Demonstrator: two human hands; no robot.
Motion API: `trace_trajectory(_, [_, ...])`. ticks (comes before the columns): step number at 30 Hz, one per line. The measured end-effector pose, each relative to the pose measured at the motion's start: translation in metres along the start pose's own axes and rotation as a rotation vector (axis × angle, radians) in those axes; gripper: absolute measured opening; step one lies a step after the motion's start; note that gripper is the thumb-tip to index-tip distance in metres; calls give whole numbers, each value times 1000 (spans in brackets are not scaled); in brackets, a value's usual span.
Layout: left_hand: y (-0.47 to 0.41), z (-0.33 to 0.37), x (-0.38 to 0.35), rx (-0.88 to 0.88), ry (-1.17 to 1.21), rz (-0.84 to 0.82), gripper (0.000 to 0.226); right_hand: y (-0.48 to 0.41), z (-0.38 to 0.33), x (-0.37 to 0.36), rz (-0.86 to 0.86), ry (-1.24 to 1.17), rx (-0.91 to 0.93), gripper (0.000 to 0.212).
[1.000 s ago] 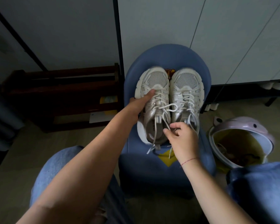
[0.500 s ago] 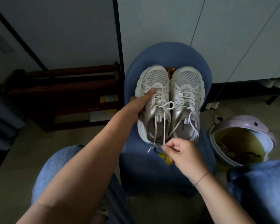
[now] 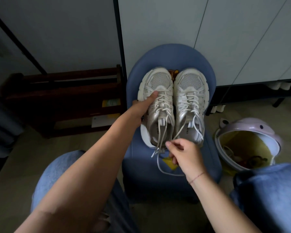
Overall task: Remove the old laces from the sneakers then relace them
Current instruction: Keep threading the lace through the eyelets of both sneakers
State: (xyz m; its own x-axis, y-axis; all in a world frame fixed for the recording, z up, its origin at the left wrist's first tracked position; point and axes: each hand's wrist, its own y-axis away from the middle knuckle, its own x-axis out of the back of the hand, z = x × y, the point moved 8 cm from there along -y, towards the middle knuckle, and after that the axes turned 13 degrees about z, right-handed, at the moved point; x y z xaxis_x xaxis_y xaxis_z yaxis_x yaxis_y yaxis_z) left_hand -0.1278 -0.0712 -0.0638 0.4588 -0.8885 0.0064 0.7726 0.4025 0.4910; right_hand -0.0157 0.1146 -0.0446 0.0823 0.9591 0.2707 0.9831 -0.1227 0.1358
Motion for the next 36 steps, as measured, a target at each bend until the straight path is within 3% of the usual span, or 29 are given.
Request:
trace_trajectory(3, [4,3,0,-2,15,9,151,-6,-11,-5,53,-54,25,1])
trace_trajectory(8, [4,2,0,6,4,5,151,-11,-12,-26,-29,-148,-107,19])
trace_trajectory(16, [3,2,0,16,1,17,147,-5,-4,-12,-63,62,26,19])
trace_trajectory(20, [9,5,0,17,11,23,134,-7,-12,-14,-61,-3,20,16])
trace_trajectory(25, [7,4,2,19,4,29,122,-9,-21,-36,-84,74,35,43])
trace_trajectory(30, [8,4,2,13,6,30,121,-2,-21,-37,43,38,40,39])
trace_trajectory(33, [9,4,2,28,9,30,126,15,-12,-31,-76,96,16,34])
trace_trajectory(36, [12,5,2,30,-19,36,114,28,-2,-13,-168,247,29,20])
